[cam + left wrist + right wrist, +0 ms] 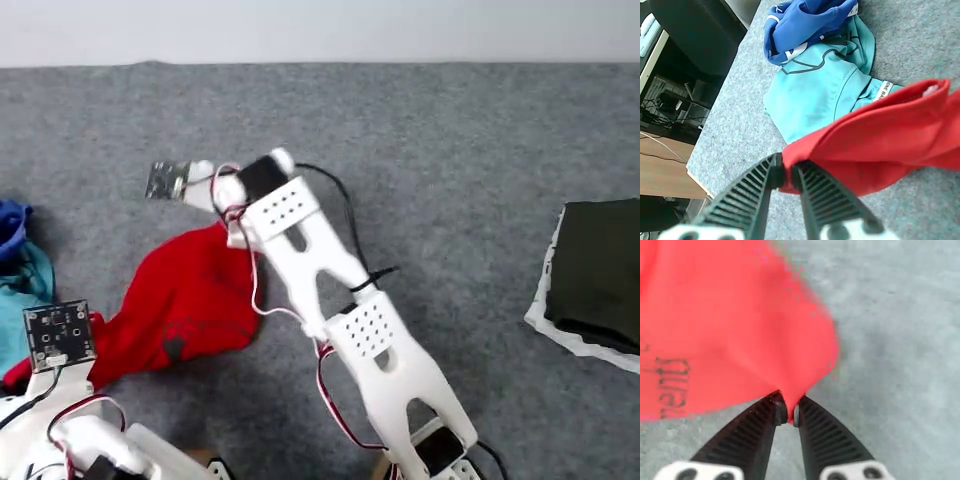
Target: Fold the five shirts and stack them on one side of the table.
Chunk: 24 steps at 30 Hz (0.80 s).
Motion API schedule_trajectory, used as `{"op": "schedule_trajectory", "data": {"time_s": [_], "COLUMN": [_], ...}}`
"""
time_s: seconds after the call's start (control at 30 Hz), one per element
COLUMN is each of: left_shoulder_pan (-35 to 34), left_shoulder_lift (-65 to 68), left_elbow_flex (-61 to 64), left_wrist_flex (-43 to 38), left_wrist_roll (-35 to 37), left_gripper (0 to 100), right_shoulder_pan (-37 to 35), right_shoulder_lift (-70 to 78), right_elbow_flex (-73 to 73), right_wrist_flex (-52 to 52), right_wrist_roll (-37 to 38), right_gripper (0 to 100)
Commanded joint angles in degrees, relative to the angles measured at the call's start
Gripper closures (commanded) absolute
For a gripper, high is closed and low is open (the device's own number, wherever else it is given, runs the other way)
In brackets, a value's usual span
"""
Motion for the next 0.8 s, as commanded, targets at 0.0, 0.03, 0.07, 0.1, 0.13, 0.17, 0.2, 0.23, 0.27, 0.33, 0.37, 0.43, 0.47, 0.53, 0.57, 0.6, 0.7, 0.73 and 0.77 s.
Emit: {"op": "schedule_trajectory", "data": {"time_s": [0.0, 0.03, 0.07, 0.1, 0.13, 0.17, 0.2, 0.23, 0.27, 0.33, 0.37, 0.43, 0.47, 0.53, 0.57, 0.6, 0.7, 0.73, 0.77], "left_shoulder_pan": [-0.3, -0.2, -0.2, -0.2, -0.2, -0.3, -0.5, -0.6, -0.6, -0.2, 0.0, 2.2, 3.3, 5.3, 5.9, 6.5, 8.3, 8.9, 9.5], "left_shoulder_lift": [0.3, 0.3, 0.3, 0.6, 1.5, 3.0, 4.9, 7.2, 9.9, 16.4, 20.0, 27.1, 30.2, 36.0, 38.0, 39.6, 42.8, 43.8, 44.4], "left_elbow_flex": [-6.7, -8.4, -9.7, -10.6, -11.4, -12.4, -13.7, -15.3, -17.5, -22.3, -24.9, -30.1, -32.5, -35.8, -36.4, -36.5, -35.1, -34.2, -33.2], "left_wrist_flex": [0.9, 1.0, 1.0, 0.9, 1.0, 1.1, 1.1, 1.1, 1.7, 3.5, 4.5, 6.9, 8.9, 11.1, 10.9, 10.9, 10.9, 10.9, 10.9], "left_wrist_roll": [-0.7, -0.7, -0.7, -0.8, -1.6, -2.5, -3.3, -3.4, -3.4, -3.5, -3.5, -3.8, -4.7, -5.7, -6.0, -7.2, -12.8, -14.3, -15.7], "left_gripper": [100, 100, 100, 100, 100, 100, 100, 100, 100, 100, 100, 100, 100, 100, 100, 100, 100, 100, 100], "right_shoulder_pan": [2.6, 3.1, 3.6, 4.3, 4.8, 5.3, 5.8, 6.3, 6.5, 6.6, 6.5, 6.2, 6.1, 6.3, 6.4, 6.5, 6.5, 6.5, 6.5], "right_shoulder_lift": [-10.9, -13.4, -16.5, -19.6, -23.2, -26.8, -30.4, -34.2, -38.1, -45.6, -49.2, -55.9, -58.8, -64.0, -66.1, -67.5, -69.4, -69.4, -69.3], "right_elbow_flex": [2.5, 5.0, 8.2, 11.8, 15.9, 20.5, 25.3, 30.6, 36.0, 47.3, 52.7, 63.3, 68.1, 77.3, 81.5, 85.3, 94.1, 96.0, 97.7], "right_wrist_flex": [2.5, 2.5, 2.5, 2.5, 2.5, 2.5, 2.5, 2.5, 2.5, 2.5, 2.5, 2.5, 2.4, 2.2, 2.1, 2.1, 1.7, 1.0, 0.3], "right_wrist_roll": [-0.9, -0.9, -0.9, -0.9, -0.9, -0.9, -0.9, -0.9, -0.9, -0.8, -0.8, -0.9, -1.0, -1.0, -1.0, -1.1, -2.5, -3.5, -4.3], "right_gripper": [98.8, 98.8, 98.8, 98.8, 98.8, 98.8, 98.8, 98.8, 98.8, 98.8, 98.8, 98.8, 98.8, 98.8, 98.8, 98.8, 98.8, 98.8, 98.8]}}
